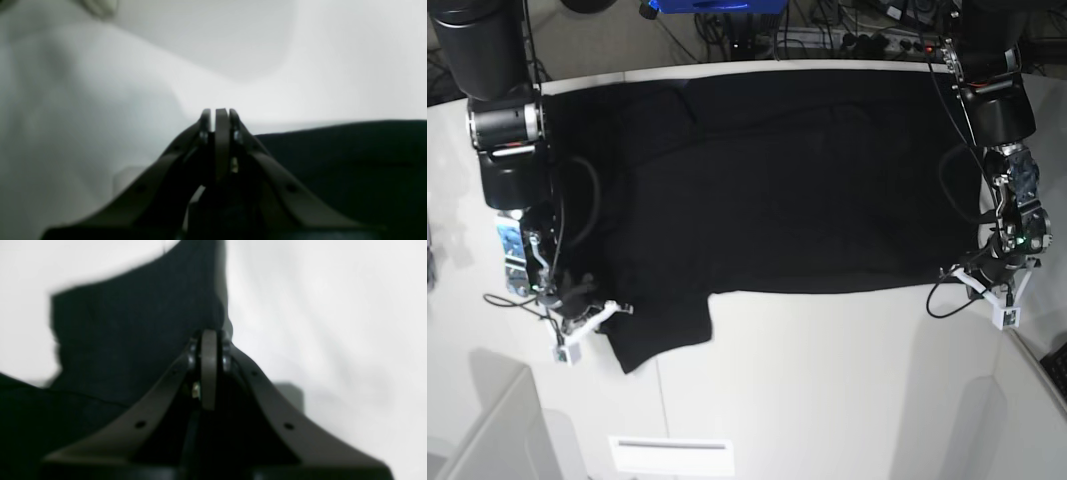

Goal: Fold the T-shirt properly
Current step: 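Lift both hem corners and carry them toward the collar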

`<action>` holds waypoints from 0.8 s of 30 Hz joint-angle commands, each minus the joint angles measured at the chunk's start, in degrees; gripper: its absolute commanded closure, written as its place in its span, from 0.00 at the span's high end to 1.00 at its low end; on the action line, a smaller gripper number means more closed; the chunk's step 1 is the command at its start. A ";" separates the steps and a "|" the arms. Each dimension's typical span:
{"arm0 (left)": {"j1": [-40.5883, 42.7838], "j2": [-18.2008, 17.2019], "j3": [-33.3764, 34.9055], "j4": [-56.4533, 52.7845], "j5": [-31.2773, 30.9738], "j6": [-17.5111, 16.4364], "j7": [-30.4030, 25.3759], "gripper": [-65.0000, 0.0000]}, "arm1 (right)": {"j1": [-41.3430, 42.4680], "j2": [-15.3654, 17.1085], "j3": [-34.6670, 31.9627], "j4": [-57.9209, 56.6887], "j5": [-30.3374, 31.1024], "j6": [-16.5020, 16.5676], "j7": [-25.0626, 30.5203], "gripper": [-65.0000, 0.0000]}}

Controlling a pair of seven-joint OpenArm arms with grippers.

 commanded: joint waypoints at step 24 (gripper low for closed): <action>6.60 2.20 -5.54 20.16 -0.34 -0.14 7.18 0.00 | -7.81 5.31 1.53 18.14 0.92 0.16 -4.37 0.00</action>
